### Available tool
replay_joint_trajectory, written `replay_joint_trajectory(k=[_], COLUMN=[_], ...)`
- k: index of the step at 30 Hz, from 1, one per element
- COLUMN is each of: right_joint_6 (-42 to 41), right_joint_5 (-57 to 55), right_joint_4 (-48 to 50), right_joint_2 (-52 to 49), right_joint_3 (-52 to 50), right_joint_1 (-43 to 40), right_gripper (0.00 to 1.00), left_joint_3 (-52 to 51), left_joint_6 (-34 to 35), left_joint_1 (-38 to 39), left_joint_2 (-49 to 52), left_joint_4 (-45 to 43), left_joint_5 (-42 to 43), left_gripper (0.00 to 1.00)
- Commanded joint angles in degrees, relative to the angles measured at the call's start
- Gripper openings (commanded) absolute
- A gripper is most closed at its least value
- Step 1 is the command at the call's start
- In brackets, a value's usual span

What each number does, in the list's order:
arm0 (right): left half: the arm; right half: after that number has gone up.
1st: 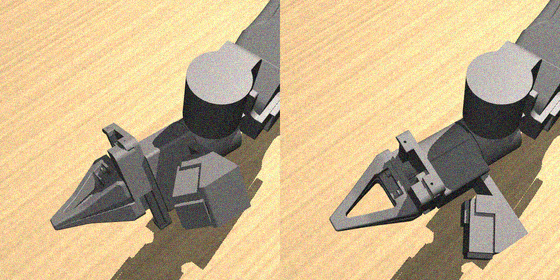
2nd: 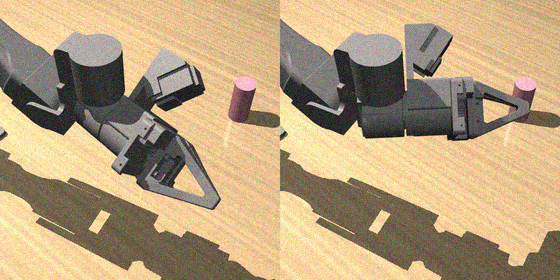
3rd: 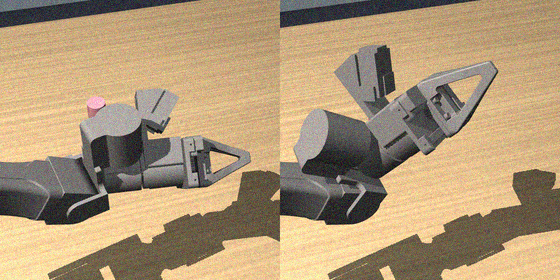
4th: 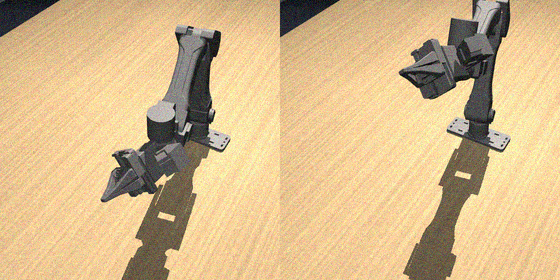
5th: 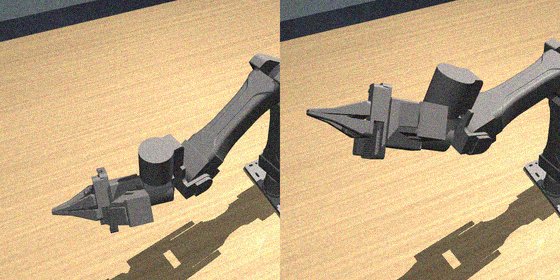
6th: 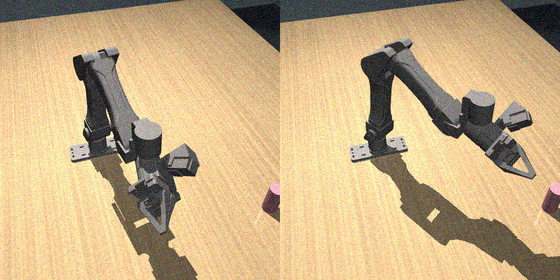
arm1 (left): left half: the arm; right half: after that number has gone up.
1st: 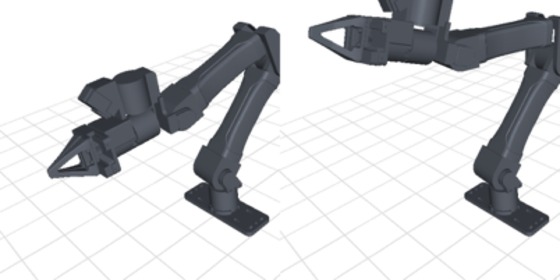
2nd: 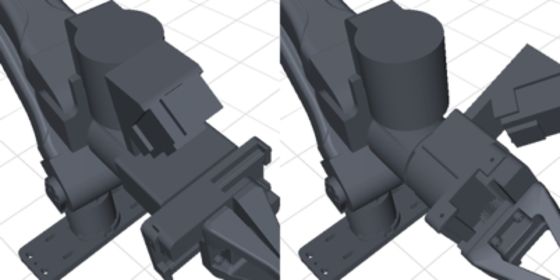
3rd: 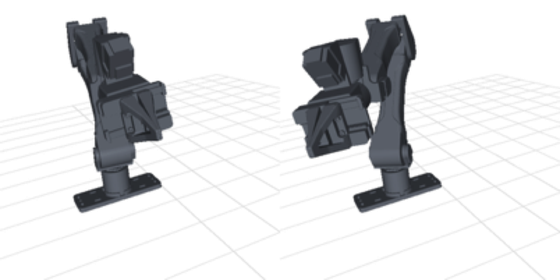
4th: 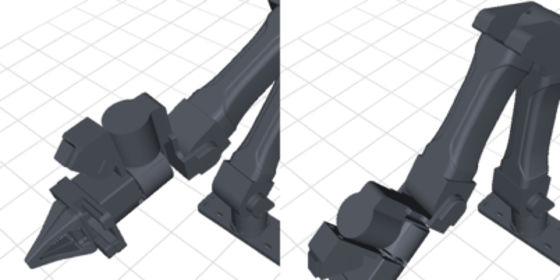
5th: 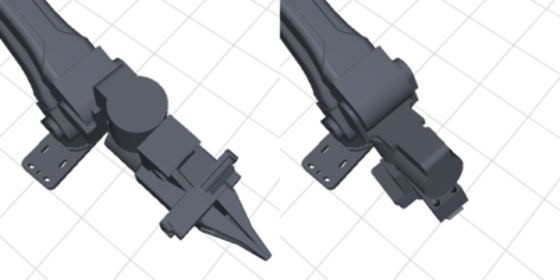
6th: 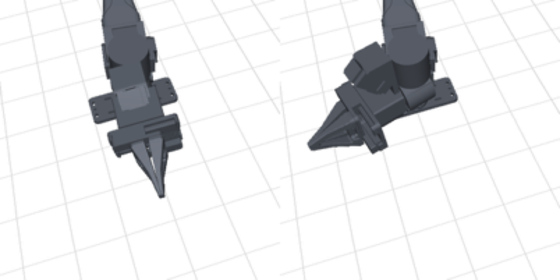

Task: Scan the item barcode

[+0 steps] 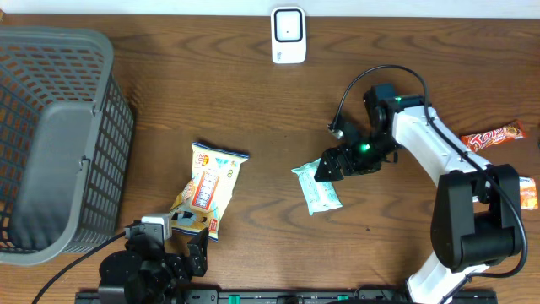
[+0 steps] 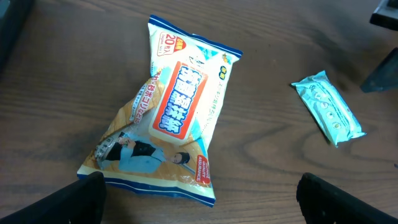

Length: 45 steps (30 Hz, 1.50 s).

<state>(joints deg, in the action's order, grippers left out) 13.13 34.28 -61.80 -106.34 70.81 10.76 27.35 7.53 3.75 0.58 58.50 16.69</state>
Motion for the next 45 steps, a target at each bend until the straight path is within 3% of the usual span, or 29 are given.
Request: replay_joint_trajectory(k=[1, 10, 15, 19, 25, 31, 32, 35, 38, 39, 45], right_joint_6=[-11.21, -35.6, -44.46, -47.17, -47.17, -46.45, -46.47, -46.95, -46.95, -46.97, -47.6], right_joint_5=[-10.78, -40.54, -55.87, -59.74, -60.54, -60.54, -60.54, -57.51, -49.92, -48.0, -52.76], right_joint_4=[3.26, 3.91, 4.39, 6.49, 11.74, 9.9, 9.33, 6.51, 4.61, 4.55, 1.84], right_joint_2=[0.09, 7.72, 6.82, 2.19, -5.77, -10.43, -11.67, -17.18, -21.27, -21.86, -20.02], right_joint_3=[-3.61, -4.02, -4.24, -4.24, -4.07, -4.07, -4.07, -4.07, -4.07, -4.07, -0.24], right_joint_1=[1.9, 19.5, 29.88, 35.19, 36.06, 36.13, 36.11, 36.09, 36.04, 36.04, 35.93], right_gripper=[0.99, 0.99, 0.99, 0.94, 0.92, 0.71, 0.65, 0.32, 0.14, 0.04, 0.01], left_joint_3=[0.24, 0.24, 0.24, 0.24, 0.24, 0.24, 0.24, 0.24, 0.24, 0.24, 0.24], left_joint_6=[0.28, 0.28, 0.28, 0.28, 0.28, 0.28, 0.28, 0.28, 0.28, 0.28, 0.28], left_joint_1=[-0.09, -0.09, -0.09, -0.09, -0.09, -0.09, -0.09, -0.09, -0.09, -0.09, -0.09], left_joint_2=[-0.35, -0.35, -0.35, -0.35, -0.35, -0.35, -0.35, -0.35, -0.35, -0.35, -0.35], left_joint_4=[-0.09, -0.09, -0.11, -0.09, -0.09, -0.09, -0.09, -0.09, -0.09, -0.09, -0.09], left_joint_5=[0.87, 0.87, 0.87, 0.87, 0.87, 0.87, 0.87, 0.87, 0.87, 0.87, 0.87], left_gripper=[0.98, 0.98, 0.98, 0.98, 0.98, 0.98, 0.98, 0.98, 0.98, 0.98, 0.98])
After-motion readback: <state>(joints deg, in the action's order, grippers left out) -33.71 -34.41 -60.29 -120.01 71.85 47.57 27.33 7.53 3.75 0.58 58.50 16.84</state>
